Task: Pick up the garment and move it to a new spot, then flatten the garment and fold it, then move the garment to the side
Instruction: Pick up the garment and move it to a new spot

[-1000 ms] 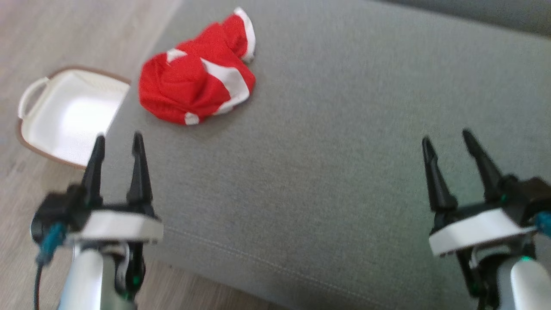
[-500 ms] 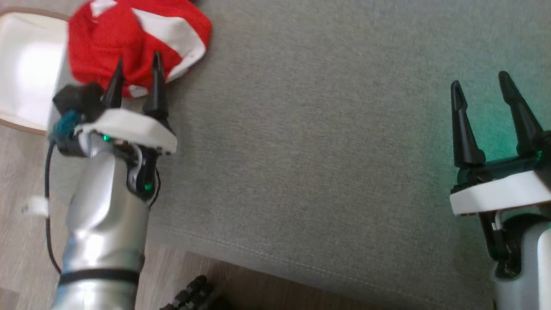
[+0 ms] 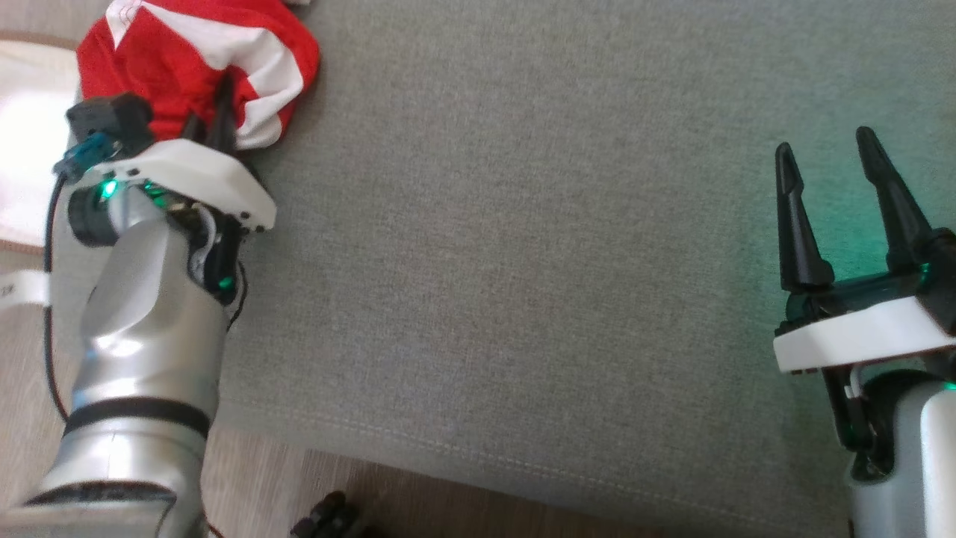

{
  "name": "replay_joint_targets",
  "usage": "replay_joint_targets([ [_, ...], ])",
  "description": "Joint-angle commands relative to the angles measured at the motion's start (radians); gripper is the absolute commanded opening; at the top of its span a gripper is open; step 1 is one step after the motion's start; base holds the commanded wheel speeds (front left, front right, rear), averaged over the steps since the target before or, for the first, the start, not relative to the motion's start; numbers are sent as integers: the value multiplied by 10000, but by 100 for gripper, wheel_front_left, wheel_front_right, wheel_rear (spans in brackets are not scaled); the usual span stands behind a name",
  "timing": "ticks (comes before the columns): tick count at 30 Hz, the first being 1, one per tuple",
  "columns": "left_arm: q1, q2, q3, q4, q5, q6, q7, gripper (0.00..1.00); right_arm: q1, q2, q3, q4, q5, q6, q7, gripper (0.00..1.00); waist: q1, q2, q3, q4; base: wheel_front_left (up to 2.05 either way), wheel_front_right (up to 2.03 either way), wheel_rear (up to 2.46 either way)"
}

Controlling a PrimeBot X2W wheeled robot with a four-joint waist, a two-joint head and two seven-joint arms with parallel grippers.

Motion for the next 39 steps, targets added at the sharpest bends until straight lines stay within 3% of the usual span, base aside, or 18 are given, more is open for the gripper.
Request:
replay_joint_targets([
  [1, 312, 649, 259, -703, 96, 74, -123, 0, -66, 100, 278, -220, 147, -7, -168, 100, -1, 1, -445, -71, 0, 0, 0],
  [12, 3446, 637, 860, -5631, 728, 493, -135, 0, 441, 202, 451, 446, 545, -7, -666, 100, -1, 1, -2285, -506, 0, 0, 0],
  [21, 5890, 316, 1, -8005, 1061, 485, 349, 0, 886, 245, 668, 827, 888, -7, -966, 100, -1, 1, -3413, -1426, 0, 0, 0],
  [29, 6319, 40, -1265, -8822, 963, 219, 994, 0, 1026, 253, 882, 937, 1280, -7, -1120, 100, -1, 1, -3486, -2883, 0, 0, 0],
  [35, 5579, -4, -2358, -8803, 1101, 46, 1160, 0, 901, 254, 989, 982, 1627, -7, -1379, 100, -1, 1, -2767, -4306, 0, 0, 0],
  [39, 5082, 215, -3153, -8365, 1252, -28, 1404, 0, 847, 255, 999, 1143, 1864, -7, -1664, 100, -1, 1, -2265, -4906, 0, 0, 0],
])
